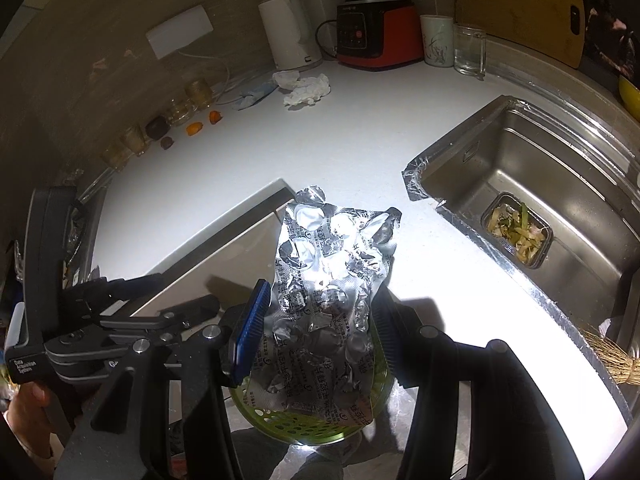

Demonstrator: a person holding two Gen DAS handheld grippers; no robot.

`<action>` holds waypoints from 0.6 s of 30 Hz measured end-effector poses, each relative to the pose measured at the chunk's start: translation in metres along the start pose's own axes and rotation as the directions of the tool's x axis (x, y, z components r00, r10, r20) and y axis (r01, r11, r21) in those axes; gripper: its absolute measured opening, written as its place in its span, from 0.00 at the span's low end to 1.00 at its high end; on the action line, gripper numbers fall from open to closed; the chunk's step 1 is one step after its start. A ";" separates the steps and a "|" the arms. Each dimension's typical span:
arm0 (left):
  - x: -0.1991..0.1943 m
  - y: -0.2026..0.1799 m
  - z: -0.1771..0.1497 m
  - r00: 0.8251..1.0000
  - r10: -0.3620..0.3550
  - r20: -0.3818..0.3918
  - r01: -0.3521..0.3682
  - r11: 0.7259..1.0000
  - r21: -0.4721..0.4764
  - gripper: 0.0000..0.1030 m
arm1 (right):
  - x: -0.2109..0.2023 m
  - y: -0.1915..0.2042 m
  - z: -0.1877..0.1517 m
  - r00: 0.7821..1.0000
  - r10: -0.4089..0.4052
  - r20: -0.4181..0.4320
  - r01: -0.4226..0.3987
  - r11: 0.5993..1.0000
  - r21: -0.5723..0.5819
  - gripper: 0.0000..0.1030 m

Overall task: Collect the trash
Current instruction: 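Open the right gripper to drop the foil pack into the basket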

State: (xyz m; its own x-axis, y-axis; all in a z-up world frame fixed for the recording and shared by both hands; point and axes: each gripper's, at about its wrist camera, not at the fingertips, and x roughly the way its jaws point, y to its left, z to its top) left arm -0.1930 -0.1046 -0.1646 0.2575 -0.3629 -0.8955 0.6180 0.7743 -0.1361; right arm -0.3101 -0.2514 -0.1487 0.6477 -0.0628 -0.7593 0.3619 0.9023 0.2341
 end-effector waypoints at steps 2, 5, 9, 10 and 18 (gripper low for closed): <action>-0.006 0.006 0.004 1.000 0.018 0.015 -0.017 1.000 -0.017 0.81 | 0.003 0.001 -0.001 1.000 0.012 -0.007 -0.012 1.000 -0.003 0.51; -0.020 0.017 0.010 0.997 0.058 0.060 -0.055 0.997 -0.048 0.88 | 0.009 0.005 -0.005 0.999 0.032 -0.032 -0.033 0.999 -0.023 0.51; -0.037 0.030 0.018 0.985 0.125 0.118 -0.118 0.991 -0.066 0.88 | 0.024 0.015 -0.013 0.995 0.063 -0.081 -0.069 0.995 -0.069 0.51; -0.039 0.032 0.019 0.983 0.135 0.124 -0.127 0.989 -0.072 0.88 | 0.032 0.018 -0.016 0.992 0.074 -0.101 -0.082 0.993 -0.084 0.51; -0.053 0.053 0.019 0.970 0.200 0.141 -0.181 0.974 -0.136 0.88 | 0.091 0.036 -0.038 0.968 0.066 -0.240 -0.109 0.979 -0.172 0.66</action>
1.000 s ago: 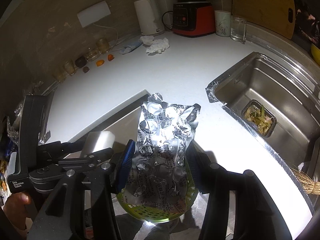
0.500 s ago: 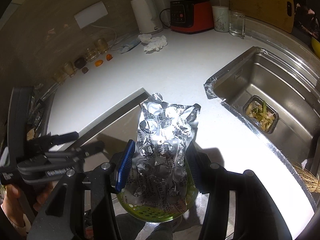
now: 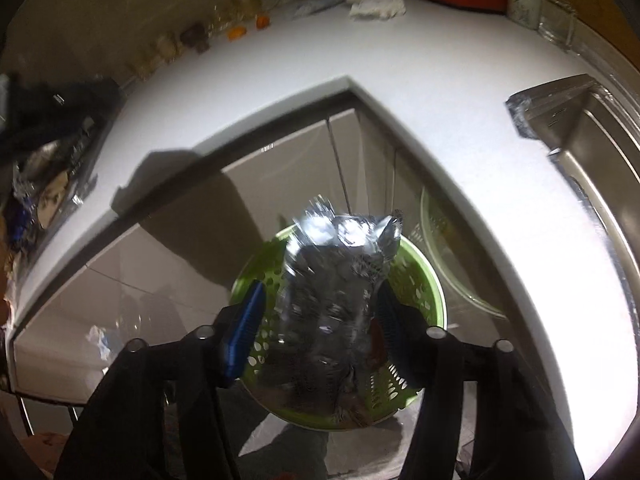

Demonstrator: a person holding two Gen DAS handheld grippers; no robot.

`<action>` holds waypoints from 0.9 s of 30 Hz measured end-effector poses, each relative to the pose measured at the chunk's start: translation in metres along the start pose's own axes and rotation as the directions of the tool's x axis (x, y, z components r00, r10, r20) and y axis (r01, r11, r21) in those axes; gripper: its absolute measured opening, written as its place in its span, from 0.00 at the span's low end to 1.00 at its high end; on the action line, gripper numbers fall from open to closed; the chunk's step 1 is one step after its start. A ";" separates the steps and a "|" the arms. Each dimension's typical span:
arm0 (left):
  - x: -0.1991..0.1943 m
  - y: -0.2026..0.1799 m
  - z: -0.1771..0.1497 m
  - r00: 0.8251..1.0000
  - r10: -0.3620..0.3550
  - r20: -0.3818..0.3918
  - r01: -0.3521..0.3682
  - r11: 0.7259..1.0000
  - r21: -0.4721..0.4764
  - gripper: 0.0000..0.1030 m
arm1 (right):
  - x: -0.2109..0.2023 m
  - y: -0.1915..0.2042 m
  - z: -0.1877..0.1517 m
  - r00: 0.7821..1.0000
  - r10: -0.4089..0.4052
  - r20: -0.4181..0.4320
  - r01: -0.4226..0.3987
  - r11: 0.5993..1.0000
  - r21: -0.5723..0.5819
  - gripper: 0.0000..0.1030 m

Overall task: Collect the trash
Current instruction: 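Open the right gripper to drop the foil pack into the basket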

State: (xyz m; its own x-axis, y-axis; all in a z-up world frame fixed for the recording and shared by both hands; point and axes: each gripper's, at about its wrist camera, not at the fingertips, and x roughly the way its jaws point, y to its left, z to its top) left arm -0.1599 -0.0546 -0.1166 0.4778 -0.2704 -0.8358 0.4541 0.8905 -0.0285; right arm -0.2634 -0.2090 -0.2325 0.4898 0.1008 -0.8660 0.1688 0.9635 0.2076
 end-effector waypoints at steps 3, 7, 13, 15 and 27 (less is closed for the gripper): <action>-0.004 0.007 -0.001 1.000 0.003 0.010 -0.003 1.000 -0.006 0.89 | 0.008 0.001 0.001 1.000 -0.008 -0.013 0.008 1.000 0.001 0.78; -0.006 0.014 0.002 1.000 0.008 0.023 -0.008 1.000 -0.007 0.89 | -0.001 0.005 0.010 1.000 -0.020 0.023 0.020 1.000 0.003 0.90; -0.007 0.018 0.011 0.999 -0.002 0.036 0.002 1.000 0.007 0.89 | -0.018 0.005 0.026 0.997 -0.024 0.079 0.022 0.999 0.030 0.93; -0.007 0.018 0.015 0.999 -0.008 0.039 0.008 1.000 0.007 0.89 | -0.022 0.004 0.031 0.996 -0.027 0.090 0.024 0.999 0.035 0.93; -0.001 0.034 0.056 0.998 -0.020 0.068 0.024 0.998 -0.060 0.93 | -0.064 0.006 0.086 0.977 -0.051 0.208 0.049 0.999 0.013 0.98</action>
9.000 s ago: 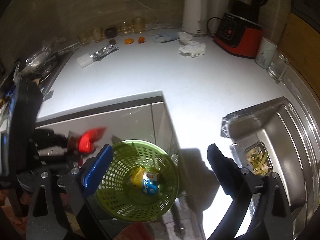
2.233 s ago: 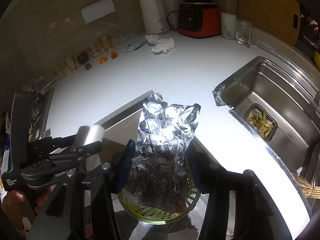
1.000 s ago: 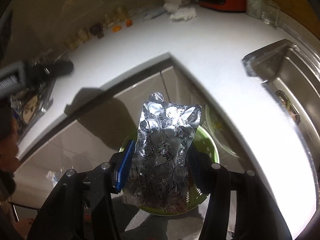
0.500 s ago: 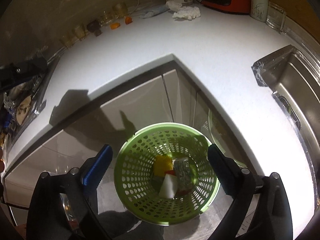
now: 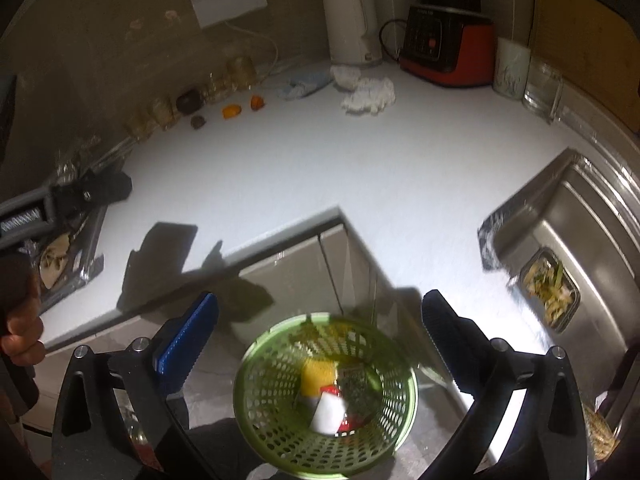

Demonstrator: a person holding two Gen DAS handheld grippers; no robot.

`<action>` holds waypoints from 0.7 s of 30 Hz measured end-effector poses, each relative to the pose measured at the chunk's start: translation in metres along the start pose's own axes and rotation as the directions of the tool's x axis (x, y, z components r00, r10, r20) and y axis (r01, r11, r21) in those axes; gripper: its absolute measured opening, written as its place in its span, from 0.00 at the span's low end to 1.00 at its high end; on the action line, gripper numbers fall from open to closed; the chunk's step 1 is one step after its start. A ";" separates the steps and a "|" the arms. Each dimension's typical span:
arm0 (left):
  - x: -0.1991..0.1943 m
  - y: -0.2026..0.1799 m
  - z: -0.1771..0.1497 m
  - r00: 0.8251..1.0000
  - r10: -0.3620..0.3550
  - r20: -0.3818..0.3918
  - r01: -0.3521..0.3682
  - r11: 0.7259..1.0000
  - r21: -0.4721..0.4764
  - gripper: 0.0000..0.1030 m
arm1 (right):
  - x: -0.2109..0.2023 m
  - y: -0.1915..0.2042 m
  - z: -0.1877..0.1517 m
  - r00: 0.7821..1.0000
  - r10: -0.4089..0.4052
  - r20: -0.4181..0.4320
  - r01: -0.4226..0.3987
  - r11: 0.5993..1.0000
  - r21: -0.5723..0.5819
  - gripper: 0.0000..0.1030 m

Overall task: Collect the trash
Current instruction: 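Open the right gripper to drop the foil pack into the basket, then grasp the brown round ball with the left gripper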

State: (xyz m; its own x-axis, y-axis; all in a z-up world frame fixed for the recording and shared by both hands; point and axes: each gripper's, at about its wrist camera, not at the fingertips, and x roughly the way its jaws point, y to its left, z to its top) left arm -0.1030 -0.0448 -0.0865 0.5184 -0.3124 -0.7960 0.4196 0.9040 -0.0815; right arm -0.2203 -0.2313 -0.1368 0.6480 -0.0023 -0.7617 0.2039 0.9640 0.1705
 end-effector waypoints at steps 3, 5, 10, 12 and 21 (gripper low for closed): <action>0.014 0.016 0.020 1.000 0.016 0.009 -0.016 1.000 -0.017 0.93 | 0.002 -0.002 0.023 0.999 -0.011 0.031 0.011 1.000 0.010 0.98; 0.028 0.033 0.037 1.000 0.024 0.017 -0.024 0.999 -0.027 0.93 | 0.008 -0.001 0.042 0.998 -0.031 0.048 0.030 0.999 0.014 0.98; 0.069 0.076 0.079 0.995 0.080 0.057 -0.079 0.997 -0.028 0.93 | 0.029 0.002 0.085 0.995 -0.060 0.082 0.057 0.998 0.040 0.98; 0.090 0.096 0.097 0.990 0.110 0.086 -0.108 0.994 -0.027 0.93 | 0.045 0.005 0.104 0.995 -0.049 0.092 0.044 0.998 0.051 0.98; 0.194 0.176 0.170 0.987 0.113 0.111 -0.108 0.993 -0.054 0.88 | 0.160 0.054 0.198 0.997 0.004 0.080 0.000 0.999 -0.046 0.98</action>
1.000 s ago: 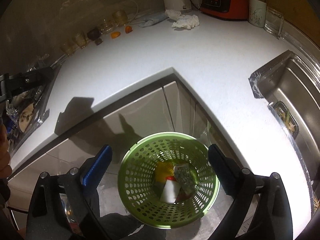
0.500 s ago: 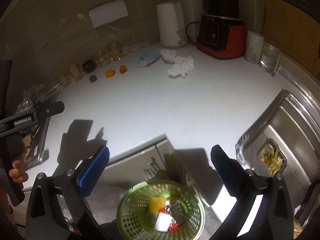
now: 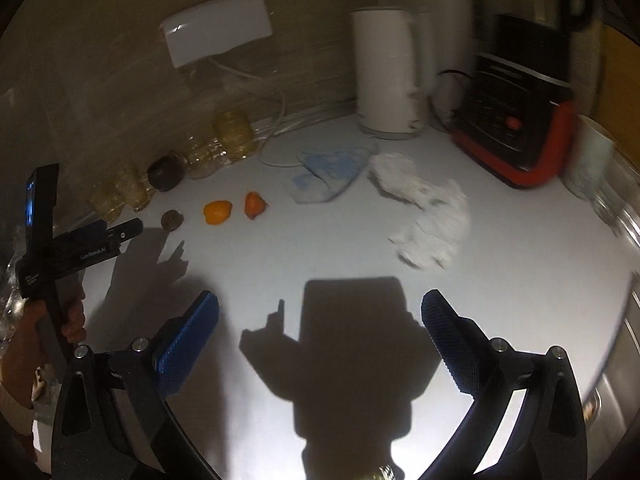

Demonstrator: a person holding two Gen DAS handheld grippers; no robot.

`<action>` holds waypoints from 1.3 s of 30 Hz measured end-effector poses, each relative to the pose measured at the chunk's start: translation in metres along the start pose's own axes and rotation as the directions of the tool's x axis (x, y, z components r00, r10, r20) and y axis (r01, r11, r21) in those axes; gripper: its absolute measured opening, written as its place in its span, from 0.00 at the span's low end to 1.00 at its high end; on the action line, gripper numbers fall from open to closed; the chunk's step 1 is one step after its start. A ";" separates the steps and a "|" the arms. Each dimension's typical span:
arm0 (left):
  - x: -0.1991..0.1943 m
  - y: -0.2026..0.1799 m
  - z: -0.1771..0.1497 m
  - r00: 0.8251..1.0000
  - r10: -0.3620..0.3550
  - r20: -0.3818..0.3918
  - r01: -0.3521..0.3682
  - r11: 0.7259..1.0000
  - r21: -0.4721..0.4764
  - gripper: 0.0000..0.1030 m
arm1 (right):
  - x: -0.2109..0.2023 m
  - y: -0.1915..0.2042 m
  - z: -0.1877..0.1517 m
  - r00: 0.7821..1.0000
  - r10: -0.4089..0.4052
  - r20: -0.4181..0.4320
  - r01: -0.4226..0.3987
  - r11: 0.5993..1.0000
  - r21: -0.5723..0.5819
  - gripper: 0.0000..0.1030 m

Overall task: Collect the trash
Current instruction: 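Grasp the brown round ball with the left gripper, then grasp the orange-brown dried piece with the right gripper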

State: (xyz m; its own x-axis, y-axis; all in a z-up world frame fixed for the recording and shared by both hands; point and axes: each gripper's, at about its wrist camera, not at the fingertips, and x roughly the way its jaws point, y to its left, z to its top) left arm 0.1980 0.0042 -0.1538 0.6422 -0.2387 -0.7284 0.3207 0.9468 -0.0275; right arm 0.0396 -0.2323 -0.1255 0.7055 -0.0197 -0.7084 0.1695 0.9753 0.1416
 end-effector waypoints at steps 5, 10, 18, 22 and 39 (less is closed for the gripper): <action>0.045 0.010 0.015 0.999 -0.019 -0.036 0.020 1.000 0.024 0.80 | 0.076 0.028 0.036 0.998 0.065 -0.027 -0.066 0.997 -0.047 0.98; 0.074 0.008 0.020 0.997 -0.028 -0.073 0.031 0.999 0.036 0.68 | 0.122 0.050 0.055 0.994 0.096 -0.054 -0.100 0.992 -0.080 0.98; 0.099 0.003 0.013 0.993 -0.008 -0.116 0.015 0.998 0.058 0.32 | 0.153 0.050 0.061 0.993 0.086 -0.080 -0.093 0.991 -0.098 0.98; 0.101 0.005 0.014 0.993 -0.019 -0.116 0.023 0.999 0.037 0.32 | 0.170 0.051 0.066 0.990 0.101 -0.099 -0.112 0.987 -0.113 0.91; 0.050 0.000 0.007 0.993 -0.064 -0.099 0.067 0.997 0.025 0.32 | 0.202 0.072 0.073 0.979 0.093 -0.182 -0.123 0.979 -0.161 0.22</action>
State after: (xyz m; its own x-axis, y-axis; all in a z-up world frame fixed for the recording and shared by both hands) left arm 0.2352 -0.0098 -0.1853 0.5484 -0.2767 -0.7891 0.3804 0.9229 -0.0592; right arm 0.2445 -0.1818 -0.2076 0.5808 0.1119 -0.8063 -0.0321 0.9929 0.1147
